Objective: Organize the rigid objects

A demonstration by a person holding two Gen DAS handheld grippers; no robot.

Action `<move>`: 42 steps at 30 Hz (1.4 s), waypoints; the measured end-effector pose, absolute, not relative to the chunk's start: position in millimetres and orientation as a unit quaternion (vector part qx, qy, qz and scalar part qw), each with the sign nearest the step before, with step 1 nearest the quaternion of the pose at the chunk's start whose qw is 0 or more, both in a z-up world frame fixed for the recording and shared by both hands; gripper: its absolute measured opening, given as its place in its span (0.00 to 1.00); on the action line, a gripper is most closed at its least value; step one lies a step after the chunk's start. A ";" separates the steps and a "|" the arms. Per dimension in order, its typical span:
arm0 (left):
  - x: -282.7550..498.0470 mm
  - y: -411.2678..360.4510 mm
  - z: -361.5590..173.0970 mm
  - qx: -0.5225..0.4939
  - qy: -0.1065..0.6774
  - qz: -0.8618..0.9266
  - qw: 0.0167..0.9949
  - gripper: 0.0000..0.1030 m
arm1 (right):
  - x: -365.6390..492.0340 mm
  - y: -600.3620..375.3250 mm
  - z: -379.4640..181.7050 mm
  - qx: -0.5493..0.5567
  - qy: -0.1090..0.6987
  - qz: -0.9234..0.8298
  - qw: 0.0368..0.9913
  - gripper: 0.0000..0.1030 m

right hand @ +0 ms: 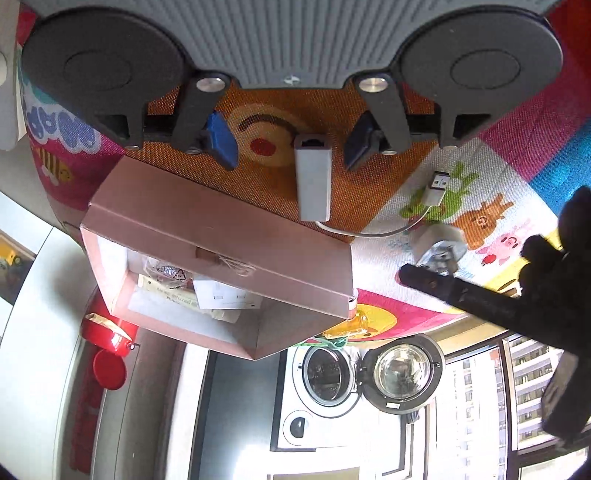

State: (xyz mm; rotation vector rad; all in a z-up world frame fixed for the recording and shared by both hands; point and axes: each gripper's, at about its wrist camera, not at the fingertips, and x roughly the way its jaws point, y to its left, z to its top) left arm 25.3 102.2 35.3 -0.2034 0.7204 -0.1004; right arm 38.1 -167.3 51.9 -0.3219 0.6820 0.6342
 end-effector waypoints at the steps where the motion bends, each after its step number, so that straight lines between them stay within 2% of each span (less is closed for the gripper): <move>1: 16.0 102.7 35.6 -0.097 0.350 -0.046 0.931 0.30 | 38.2 -168.7 51.5 -0.151 0.328 0.303 0.882 0.67; 5: -16.4 108.4 37.1 -0.078 0.335 0.001 0.939 0.34 | 38.3 -172.2 50.1 -0.144 0.334 0.300 0.882 0.70; 7: -23.2 115.0 38.0 -0.078 0.328 0.035 0.941 0.34 | 37.5 -173.0 49.5 -0.144 0.337 0.300 0.881 0.74; 9: -27.8 126.8 40.2 -0.104 0.324 0.059 0.938 0.30 | 38.7 -173.6 48.6 -0.138 0.340 0.299 0.881 0.76; 15: -43.4 139.0 44.4 -0.144 0.329 0.095 0.928 0.34 | 39.8 -175.2 44.3 -0.121 0.353 0.301 0.878 0.86; 18: -51.0 147.3 44.6 -0.174 0.321 0.115 0.924 0.31 | 40.8 -173.9 42.9 -0.122 0.357 0.303 0.875 0.90; 25: -59.1 136.3 49.3 -0.164 0.334 0.087 0.924 0.31 | 40.8 -171.7 40.9 -0.125 0.359 0.312 0.870 0.97; 32: -100.8 140.1 75.2 -0.145 0.267 0.105 0.947 0.31 | 39.4 -171.1 41.1 -0.126 0.359 0.313 0.870 0.97; 42: -80.5 99.2 37.1 -0.055 0.371 0.036 0.926 0.32 | 41.7 -169.1 41.8 -0.132 0.373 0.321 0.861 1.00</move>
